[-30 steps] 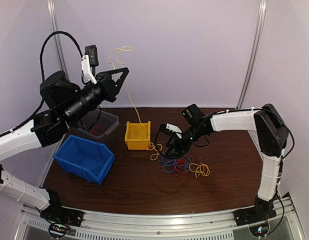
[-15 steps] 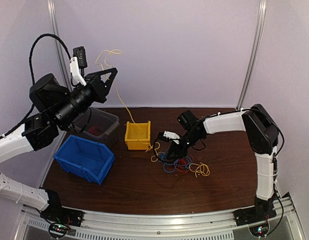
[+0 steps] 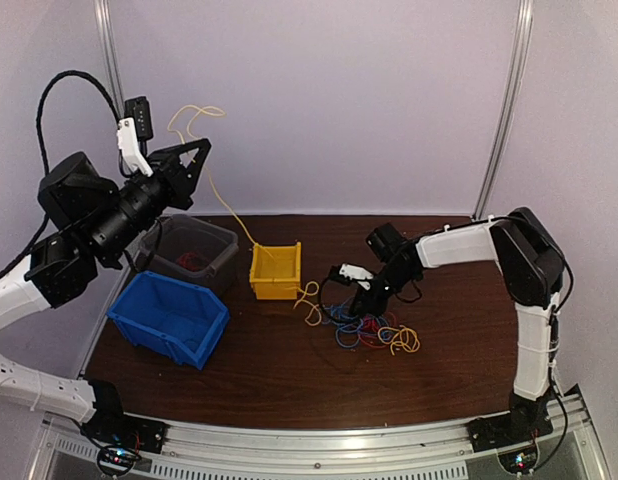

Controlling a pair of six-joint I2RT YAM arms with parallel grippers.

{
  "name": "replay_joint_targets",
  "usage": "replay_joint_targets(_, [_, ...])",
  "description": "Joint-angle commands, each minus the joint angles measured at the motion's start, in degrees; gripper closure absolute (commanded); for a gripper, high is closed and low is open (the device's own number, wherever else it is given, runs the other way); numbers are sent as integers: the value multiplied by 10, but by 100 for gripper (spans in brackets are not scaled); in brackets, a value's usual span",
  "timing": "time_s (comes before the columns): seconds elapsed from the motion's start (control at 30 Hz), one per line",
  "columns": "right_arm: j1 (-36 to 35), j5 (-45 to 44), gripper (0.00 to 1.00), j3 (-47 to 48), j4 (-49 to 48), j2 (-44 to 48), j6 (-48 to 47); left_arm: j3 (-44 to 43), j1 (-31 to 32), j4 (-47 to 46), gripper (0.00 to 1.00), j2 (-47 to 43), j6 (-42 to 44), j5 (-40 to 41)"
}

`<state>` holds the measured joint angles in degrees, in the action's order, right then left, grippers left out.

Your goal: Untangle the cables

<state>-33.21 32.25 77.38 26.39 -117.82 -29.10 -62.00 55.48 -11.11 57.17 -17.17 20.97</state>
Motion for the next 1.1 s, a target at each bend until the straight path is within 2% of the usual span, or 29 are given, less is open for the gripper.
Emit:
replay_joint_targets(0.0, [55,-55,100,-47,22,34,-1,-40,-2,29,100,-68,79,73])
replay_joint_targets(0.1, [83,-57,100,-80,22,56,-9,-61,-3,37,100,-111,116,120])
replay_joint_targets(0.27, [95,-62,100,-120,9,85,-11,-103,-2,69,100,-125,145,140])
replay_joint_targets(0.5, [96,-75,100,-118,14,93,-1,-135,-2,35,100,-150,211,188])
replay_joint_targets(0.6, [97,-74,100,-116,26,112,-8,-162,-2,56,100,-146,213,185])
replay_joint_targets(0.7, [98,-66,98,-106,45,138,-17,-178,-2,87,100,-119,187,146])
replay_joint_targets(0.8, [91,-21,74,-95,60,186,-27,-170,-2,108,100,-86,135,90])
replay_joint_targets(0.93, [45,7,51,-84,56,235,-40,-115,-2,85,100,-51,78,30])
replay_joint_targets(1.07, [-12,25,43,-67,43,243,-43,-84,-2,50,100,-20,49,-4])
